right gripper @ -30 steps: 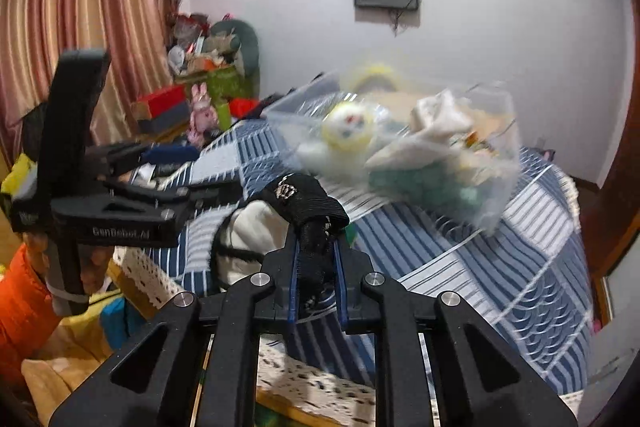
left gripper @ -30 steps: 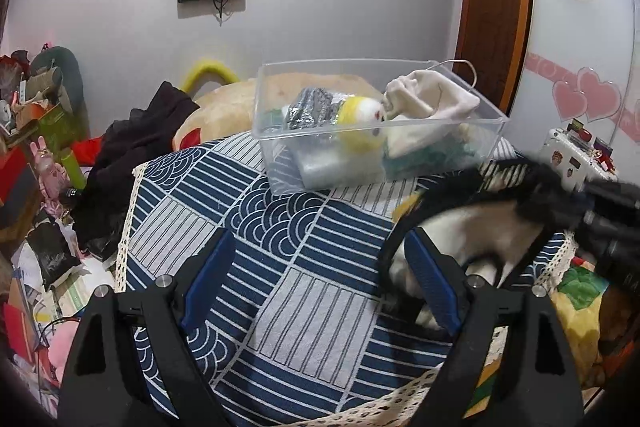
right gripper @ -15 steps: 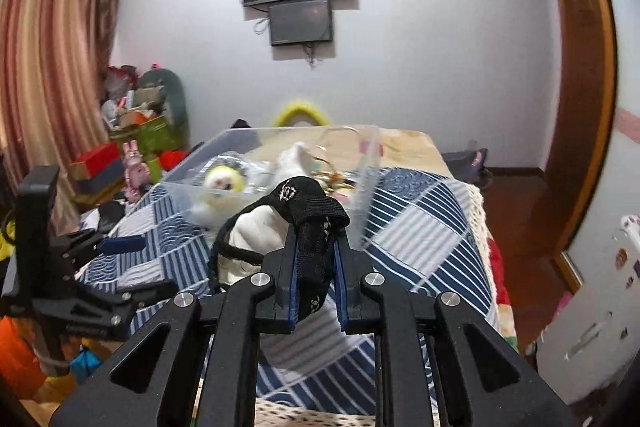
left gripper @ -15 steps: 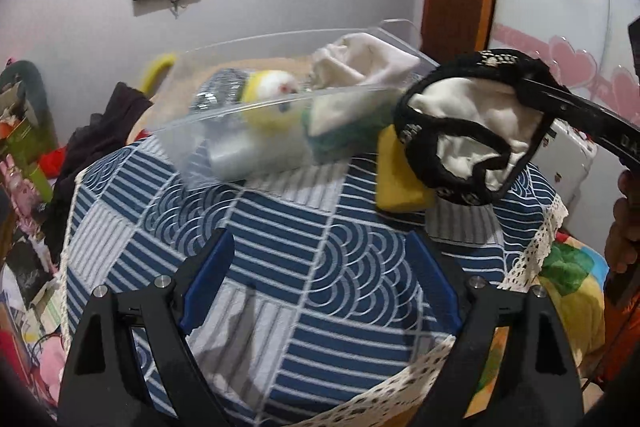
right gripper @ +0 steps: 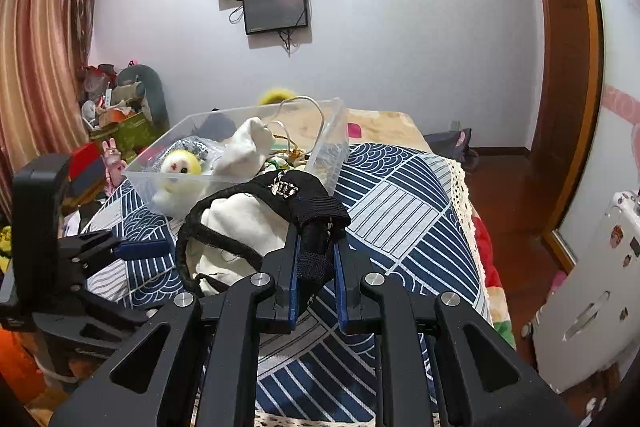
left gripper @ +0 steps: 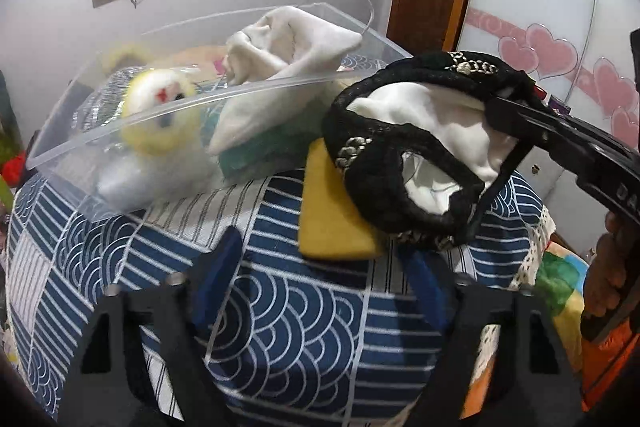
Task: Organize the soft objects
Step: 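Grasp the yellow sponge with the left tool while the right tool holds the black-strapped bag, then drop the sponge from the left tool while the right tool drops the black-strapped bag into the box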
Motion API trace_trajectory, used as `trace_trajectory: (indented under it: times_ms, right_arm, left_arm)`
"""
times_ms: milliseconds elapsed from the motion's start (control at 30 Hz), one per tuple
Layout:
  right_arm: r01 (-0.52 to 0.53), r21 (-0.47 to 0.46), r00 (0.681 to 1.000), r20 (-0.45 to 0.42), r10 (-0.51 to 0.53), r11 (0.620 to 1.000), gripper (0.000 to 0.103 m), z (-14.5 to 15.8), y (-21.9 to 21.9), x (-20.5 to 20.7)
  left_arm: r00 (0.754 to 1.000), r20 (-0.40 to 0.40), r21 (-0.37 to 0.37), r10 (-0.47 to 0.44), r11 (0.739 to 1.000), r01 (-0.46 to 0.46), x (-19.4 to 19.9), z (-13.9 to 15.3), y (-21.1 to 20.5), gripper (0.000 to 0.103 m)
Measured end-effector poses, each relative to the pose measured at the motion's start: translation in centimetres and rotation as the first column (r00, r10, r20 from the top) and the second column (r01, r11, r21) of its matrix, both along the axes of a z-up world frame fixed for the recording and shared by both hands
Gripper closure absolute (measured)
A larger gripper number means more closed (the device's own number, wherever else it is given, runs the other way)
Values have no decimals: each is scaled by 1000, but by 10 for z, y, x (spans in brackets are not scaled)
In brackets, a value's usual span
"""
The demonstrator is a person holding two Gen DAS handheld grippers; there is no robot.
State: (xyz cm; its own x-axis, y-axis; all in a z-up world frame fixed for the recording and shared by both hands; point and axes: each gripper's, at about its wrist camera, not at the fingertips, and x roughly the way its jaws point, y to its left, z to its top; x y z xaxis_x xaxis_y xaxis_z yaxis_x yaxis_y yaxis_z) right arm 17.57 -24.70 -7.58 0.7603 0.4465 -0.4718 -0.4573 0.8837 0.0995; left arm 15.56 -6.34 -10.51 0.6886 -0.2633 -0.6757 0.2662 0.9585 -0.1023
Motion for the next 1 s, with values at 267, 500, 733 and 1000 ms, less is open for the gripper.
trace_trajectory:
  times_ms: [267, 500, 733, 1000]
  right_arm:
    - [-19, 7, 1000, -3, 19, 1000, 90, 1, 0, -3]
    - [-38, 20, 999, 10, 37, 999, 90, 9, 4, -6]
    - [-69, 21, 997, 38, 68, 997, 90, 20, 19, -8]
    - [-102, 51, 987, 128, 95, 993, 90, 51, 32, -9]
  left_arm:
    - [1000, 6, -69, -5, 998, 5, 2, -1, 9, 64]
    - [995, 62, -80, 84, 994, -79, -21, 13, 45, 65]
    - [975, 160, -84, 154, 986, -142, -45, 42, 72, 65]
    - [947, 244, -80, 207, 978, -193, -41, 72, 82, 65]
